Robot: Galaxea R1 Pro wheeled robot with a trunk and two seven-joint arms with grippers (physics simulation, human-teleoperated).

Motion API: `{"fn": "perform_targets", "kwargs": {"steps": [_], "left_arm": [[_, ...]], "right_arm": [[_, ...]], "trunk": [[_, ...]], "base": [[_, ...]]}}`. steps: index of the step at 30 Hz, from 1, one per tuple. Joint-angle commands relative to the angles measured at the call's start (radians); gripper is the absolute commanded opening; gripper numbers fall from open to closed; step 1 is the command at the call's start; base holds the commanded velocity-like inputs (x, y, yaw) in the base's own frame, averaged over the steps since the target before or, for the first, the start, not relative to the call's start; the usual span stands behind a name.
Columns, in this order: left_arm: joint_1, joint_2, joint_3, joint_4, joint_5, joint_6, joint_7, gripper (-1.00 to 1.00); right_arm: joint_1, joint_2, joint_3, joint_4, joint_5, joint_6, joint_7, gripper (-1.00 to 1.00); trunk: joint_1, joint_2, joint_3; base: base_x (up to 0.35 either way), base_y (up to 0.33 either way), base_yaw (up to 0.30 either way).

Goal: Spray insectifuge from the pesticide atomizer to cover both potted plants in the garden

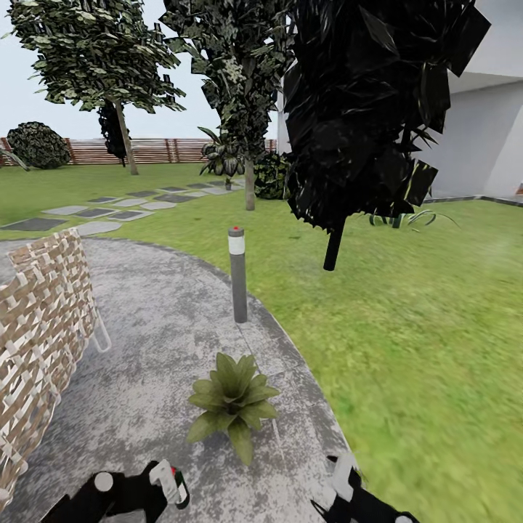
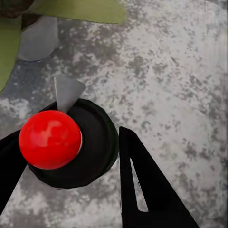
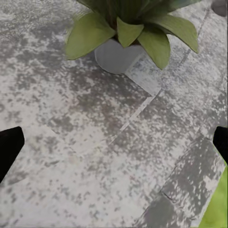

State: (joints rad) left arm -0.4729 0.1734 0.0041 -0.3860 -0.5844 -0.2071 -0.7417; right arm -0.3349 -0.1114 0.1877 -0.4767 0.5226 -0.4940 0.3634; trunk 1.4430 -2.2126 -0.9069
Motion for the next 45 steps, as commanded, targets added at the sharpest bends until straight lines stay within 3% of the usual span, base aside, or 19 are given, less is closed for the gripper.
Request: {"fn": "perform_targets", "kwargs": {"steps": [1, 4, 7, 9, 16, 24, 25, 31, 34, 37, 41, 45], "left_arm": [[-0.017, -0.003, 0.001, -0.003, -0.054, 0.001, -0.049, -1.0], [-0.058, -0.016, 0.003, -0.012, -0.14, 0.01, -0.17, -1.0], [-0.076, -0.036, 0.001, -0.018, -0.169, 0.011, -0.256, -1.0], [-0.081, -0.049, 0.001, -0.019, -0.18, 0.011, -0.28, -1.0], [-0.087, -0.09, 0.0, -0.019, -0.277, 0.048, -0.306, -1.0], [-0.088, -0.115, 0.0, -0.019, -0.3, 0.067, -0.306, -1.0], [-0.089, -0.118, 0.0, -0.019, -0.301, 0.067, -0.306, -1.0], [-0.089, -0.142, -0.007, -0.02, -0.302, 0.067, -0.304, -1.0], [-0.089, -0.159, -0.045, -0.022, -0.302, 0.068, -0.301, -1.0], [-0.089, -0.175, -0.083, -0.045, -0.302, 0.069, -0.297, -1.0], [-0.089, -0.191, -0.093, -0.056, -0.303, 0.069, -0.289, -1.0], [-0.089, -0.205, -0.094, -0.057, -0.302, 0.068, -0.264, -1.0]], "right_arm": [[-0.007, -0.001, 0.001, -0.017, 0.017, -0.002, 0.054, 1.0], [-0.025, -0.001, 0.001, -0.046, 0.03, 0.005, 0.183, 1.0], [-0.038, 0.001, 0.001, -0.084, 0.032, 0.059, 0.248, 1.0], [-0.041, 0.005, 0.001, -0.11, 0.031, 0.097, 0.271, 1.0], [-0.044, 0.033, 0.001, -0.159, 0.032, 0.158, 0.344, 1.0], [-0.044, 0.052, 0.002, -0.163, 0.034, 0.161, 0.349, 1.0], [-0.044, 0.055, 0.002, -0.163, 0.034, 0.161, 0.349, -1.0], [-0.044, 0.077, 0.003, -0.167, 0.034, 0.161, 0.351, -1.0], [-0.044, 0.095, 0.004, -0.175, 0.034, 0.161, 0.351, -1.0], [-0.045, 0.133, 0.005, -0.176, 0.051, 0.161, 0.351, -1.0], [-0.045, 0.172, 0.006, -0.177, 0.091, 0.162, 0.351, -1.0], [-0.045, 0.19, 0.006, -0.177, 0.1, 0.163, 0.351, -1.0]], "trunk": [[0.0, 0.0, -0.001], [0.0, 0.0, -0.001], [0.0, 0.0, -0.001], [0.0, 0.0, -0.001], [0.0, 0.0, -0.001], [0.0, 0.0, -0.001], [0.0, 0.0, -0.001], [0.0, 0.0, -0.001], [0.0, 0.0, -0.001], [0.0, 0.0, -0.001], [0.0, 0.0, -0.001], [0.0, 0.0, -0.001]], "base": [[0.0, 0.0, 0.0], [0.0, 0.0, 0.0], [0.0, 0.0, 0.0], [0.0, 0.0, 0.0], [0.0, 0.0, 0.0], [0.0, 0.0, 0.0], [0.0, 0.0, 0.0], [0.0, 0.0, 0.0], [0.0, 0.0, 0.0], [0.0, 0.0, 0.0], [0.0, 0.0, 0.0], [0.0, 0.0, 0.0]]}}
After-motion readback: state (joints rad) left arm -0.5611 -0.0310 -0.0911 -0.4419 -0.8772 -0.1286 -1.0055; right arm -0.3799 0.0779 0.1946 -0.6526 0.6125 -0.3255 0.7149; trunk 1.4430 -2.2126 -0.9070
